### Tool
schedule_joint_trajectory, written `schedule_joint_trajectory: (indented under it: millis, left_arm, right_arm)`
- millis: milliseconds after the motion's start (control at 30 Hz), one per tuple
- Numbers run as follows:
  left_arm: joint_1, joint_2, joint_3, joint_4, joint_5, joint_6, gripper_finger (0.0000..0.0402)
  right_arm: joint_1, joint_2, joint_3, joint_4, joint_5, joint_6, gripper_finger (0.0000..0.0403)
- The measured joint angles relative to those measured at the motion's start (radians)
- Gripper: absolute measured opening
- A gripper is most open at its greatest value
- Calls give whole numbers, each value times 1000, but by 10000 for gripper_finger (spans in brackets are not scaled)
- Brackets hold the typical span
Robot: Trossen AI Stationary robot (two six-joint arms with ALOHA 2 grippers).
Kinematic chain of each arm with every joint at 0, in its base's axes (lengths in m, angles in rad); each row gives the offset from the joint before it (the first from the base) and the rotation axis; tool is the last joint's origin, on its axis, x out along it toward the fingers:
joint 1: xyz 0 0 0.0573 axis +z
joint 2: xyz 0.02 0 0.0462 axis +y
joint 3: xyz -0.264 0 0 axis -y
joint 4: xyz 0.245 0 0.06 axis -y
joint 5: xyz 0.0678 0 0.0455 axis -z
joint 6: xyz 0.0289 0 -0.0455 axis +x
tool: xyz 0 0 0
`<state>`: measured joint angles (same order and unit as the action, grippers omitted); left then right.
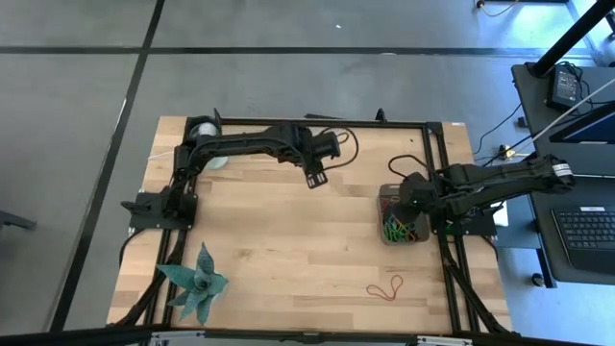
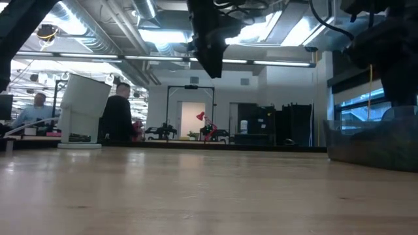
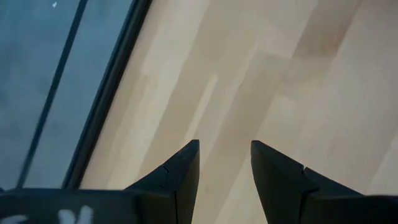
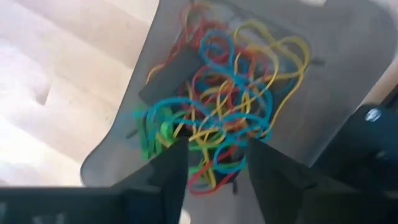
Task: Pick and place rubber bands into bin
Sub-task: Put the blue rubber band into the black bin, then put the red rubber band into the black bin
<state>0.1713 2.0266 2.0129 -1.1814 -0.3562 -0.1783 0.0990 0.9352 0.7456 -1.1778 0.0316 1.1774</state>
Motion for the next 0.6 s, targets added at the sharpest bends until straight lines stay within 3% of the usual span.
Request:
schedule_joint_trajectory:
  millis: [167,300,467,600]
  left_arm:
    - [-31,0,0,-8,-3,42,139]
    - [-61,0,0,-16,-5,89,139]
    - [-92,0,-1,-35,-66,123,139]
    - [-106,0,-1,-35,-31,182,138]
  right_arm:
    - [0,0,0,4,-105,54,208]
    - [21,1,0,75,-167,109,221]
    - [108,1,0,150,-142,216,213]
    - [216,1,19,162,-13,345,188]
